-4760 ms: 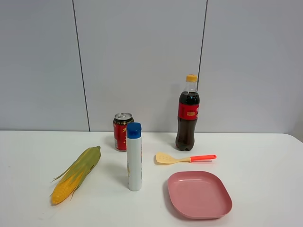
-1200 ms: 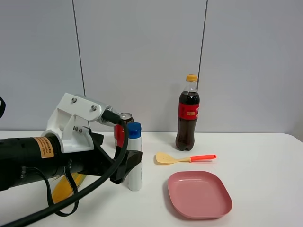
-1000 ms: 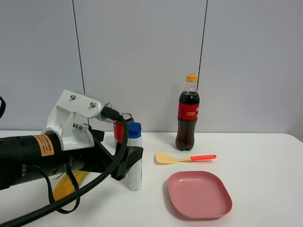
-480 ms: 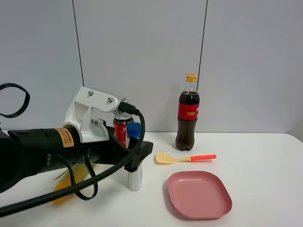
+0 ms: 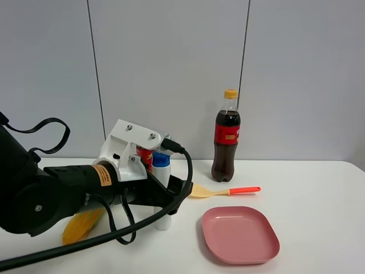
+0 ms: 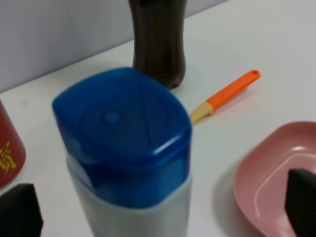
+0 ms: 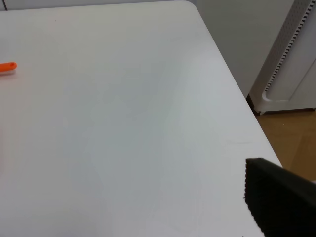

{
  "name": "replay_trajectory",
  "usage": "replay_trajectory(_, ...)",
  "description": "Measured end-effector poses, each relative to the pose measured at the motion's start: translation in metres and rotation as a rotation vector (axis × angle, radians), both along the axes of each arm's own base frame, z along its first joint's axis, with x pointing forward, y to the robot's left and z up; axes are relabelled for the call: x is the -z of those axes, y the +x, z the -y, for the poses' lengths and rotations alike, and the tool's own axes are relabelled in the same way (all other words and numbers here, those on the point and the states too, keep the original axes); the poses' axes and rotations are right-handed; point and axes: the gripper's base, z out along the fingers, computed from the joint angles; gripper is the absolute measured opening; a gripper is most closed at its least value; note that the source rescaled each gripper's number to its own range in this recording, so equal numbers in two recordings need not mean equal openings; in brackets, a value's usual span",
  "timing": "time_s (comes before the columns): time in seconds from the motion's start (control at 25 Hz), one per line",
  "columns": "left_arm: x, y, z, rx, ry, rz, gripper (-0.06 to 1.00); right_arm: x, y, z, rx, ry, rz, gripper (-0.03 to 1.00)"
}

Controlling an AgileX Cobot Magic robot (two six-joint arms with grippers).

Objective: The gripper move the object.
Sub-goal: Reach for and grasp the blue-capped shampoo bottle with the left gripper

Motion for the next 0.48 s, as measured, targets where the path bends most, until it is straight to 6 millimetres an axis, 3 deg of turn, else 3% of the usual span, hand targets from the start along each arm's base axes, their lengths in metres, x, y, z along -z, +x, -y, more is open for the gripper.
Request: replay_trajectory(0.48, 0.008, 0.015, 0.011, -0.005, -0.006, 0.006, 1.0, 0.0, 0.0, 0.0, 0.0, 0.0, 0.0, 1.0)
